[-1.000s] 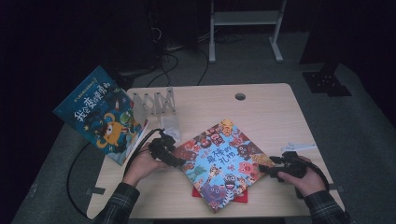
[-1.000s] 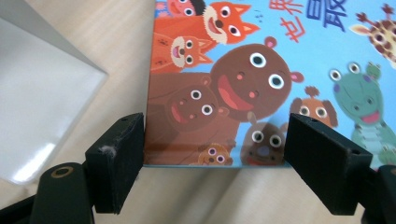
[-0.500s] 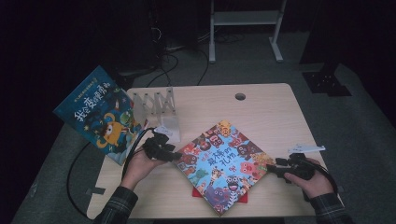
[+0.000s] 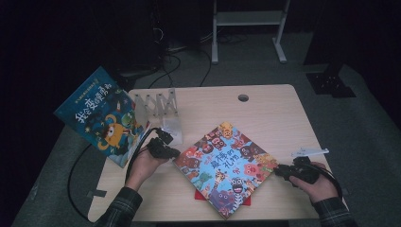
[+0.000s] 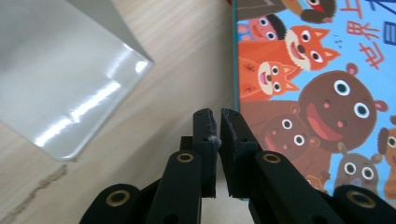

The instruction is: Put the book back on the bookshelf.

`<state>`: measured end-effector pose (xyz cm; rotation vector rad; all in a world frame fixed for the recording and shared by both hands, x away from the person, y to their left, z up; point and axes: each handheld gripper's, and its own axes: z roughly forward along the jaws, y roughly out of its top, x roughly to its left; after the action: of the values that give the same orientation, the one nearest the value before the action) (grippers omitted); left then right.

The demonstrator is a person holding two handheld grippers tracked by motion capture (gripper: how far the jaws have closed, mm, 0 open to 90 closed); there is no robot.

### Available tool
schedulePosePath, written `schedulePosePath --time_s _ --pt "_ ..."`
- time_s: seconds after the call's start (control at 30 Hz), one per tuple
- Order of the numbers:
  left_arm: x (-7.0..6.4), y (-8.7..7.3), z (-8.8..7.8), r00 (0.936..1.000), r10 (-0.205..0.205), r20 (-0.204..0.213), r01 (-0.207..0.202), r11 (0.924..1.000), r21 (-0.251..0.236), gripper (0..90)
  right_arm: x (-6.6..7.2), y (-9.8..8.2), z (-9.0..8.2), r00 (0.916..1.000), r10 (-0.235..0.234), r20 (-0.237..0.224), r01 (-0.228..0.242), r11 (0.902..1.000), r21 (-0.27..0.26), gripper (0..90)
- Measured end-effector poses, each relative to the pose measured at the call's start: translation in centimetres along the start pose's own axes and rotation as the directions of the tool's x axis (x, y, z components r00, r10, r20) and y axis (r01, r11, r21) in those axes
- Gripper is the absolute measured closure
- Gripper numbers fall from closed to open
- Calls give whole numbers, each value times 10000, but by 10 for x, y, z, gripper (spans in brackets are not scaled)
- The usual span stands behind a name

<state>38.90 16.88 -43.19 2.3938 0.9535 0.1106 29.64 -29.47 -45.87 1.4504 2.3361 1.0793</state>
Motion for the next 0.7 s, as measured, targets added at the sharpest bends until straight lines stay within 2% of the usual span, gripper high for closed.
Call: schedulePosePath --time_s 0.13,0.23,0.33,0.4,0.47,0.5,0.57,0.6,0.7 --pt "-7 -4 -2 9986 10 537 -5 10000 -94 838 -5 4 3 10000 90 20 -90 9999 -89 671" --pt "-14 -7 -3 9978 95 649 -88 9999 -102 837 -8 8 6 9999 169 5 -168 9997 -183 663" --pt "-19 -7 -6 9957 55 929 -28 9996 -286 835 -11 11 8 9997 250 -34 -251 9993 -276 662" --pt "-21 -7 -9 9937 26 1119 27 9989 -473 832 -11 13 10 9996 278 -16 -278 9991 -305 661" --pt "-25 -6 -8 9874 -84 1578 189 9977 -654 804 -12 15 11 9992 394 -106 -397 9986 -340 656" --pt "-28 -6 -6 9906 92 1362 -14 9984 -573 790 -12 16 12 9991 416 -128 -420 9986 -335 656" --pt "-30 -5 -6 9933 197 1142 -128 9981 -607 789 -13 19 14 9992 394 -118 -397 9987 -320 645" --pt "-30 -5 -6 9944 161 1046 -93 9979 -648 789 -13 20 15 9991 403 -112 -406 9987 -314 642" --pt "-25 -7 -7 9938 22 1110 57 9975 -703 755 -15 25 20 9993 350 -98 -353 9988 -336 640"
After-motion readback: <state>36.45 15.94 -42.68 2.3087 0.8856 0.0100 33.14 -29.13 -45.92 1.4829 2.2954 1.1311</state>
